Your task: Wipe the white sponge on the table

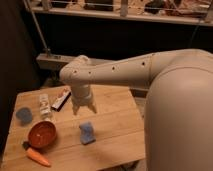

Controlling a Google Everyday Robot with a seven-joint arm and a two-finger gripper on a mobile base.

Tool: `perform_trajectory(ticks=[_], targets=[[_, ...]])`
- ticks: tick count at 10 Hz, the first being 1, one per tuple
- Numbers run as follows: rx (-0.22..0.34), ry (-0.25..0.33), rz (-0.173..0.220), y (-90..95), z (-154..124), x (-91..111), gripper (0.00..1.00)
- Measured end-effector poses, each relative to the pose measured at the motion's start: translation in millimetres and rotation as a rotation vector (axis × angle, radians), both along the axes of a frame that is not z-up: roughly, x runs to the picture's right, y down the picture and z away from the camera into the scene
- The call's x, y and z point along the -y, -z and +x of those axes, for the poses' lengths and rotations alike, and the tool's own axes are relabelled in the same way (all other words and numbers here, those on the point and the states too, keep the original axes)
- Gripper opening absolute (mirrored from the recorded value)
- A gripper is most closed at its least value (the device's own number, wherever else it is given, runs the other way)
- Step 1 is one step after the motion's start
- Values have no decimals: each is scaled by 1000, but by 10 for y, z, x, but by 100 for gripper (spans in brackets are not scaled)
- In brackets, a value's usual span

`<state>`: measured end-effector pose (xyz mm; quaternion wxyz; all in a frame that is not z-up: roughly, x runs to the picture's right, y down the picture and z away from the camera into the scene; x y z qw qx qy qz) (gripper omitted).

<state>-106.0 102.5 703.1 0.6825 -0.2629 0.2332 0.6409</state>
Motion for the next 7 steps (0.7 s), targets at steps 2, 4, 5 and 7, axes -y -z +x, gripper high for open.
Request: perform_trajectory(ticks=[2, 4, 5, 7], targets=[[0, 0, 0, 0, 0, 0, 65], [0, 0, 0, 0, 0, 0, 65], [0, 0, 0, 0, -1, -1, 65], [12, 25, 9, 6, -11, -13, 65]])
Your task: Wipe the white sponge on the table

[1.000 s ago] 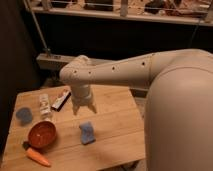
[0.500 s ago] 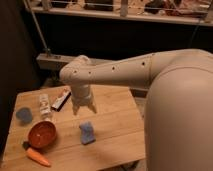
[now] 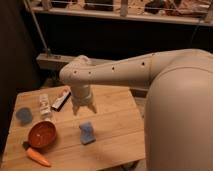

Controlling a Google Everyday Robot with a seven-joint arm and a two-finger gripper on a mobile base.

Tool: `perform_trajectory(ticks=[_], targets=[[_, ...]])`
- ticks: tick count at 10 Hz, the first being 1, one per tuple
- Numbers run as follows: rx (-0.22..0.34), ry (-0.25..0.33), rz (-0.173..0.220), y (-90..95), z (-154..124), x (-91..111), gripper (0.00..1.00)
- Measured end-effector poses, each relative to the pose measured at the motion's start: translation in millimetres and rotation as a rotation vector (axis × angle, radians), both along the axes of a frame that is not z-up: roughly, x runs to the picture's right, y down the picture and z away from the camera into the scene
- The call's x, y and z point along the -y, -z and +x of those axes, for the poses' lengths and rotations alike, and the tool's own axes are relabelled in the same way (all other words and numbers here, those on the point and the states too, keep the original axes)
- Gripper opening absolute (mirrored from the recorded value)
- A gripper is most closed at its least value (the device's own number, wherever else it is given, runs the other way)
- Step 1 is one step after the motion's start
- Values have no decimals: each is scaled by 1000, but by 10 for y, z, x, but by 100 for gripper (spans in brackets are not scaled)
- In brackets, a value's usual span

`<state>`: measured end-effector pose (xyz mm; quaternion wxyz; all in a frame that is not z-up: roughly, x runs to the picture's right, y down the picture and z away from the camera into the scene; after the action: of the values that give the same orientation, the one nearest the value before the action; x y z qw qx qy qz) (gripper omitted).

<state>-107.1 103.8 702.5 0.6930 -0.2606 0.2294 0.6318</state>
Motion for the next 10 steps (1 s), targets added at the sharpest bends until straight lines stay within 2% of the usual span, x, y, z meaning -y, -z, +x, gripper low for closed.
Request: perform_trajectory(ticks=[4, 10], targets=[[34, 63, 30, -22, -69, -108, 65], [17, 67, 2, -207, -5, -478, 65]])
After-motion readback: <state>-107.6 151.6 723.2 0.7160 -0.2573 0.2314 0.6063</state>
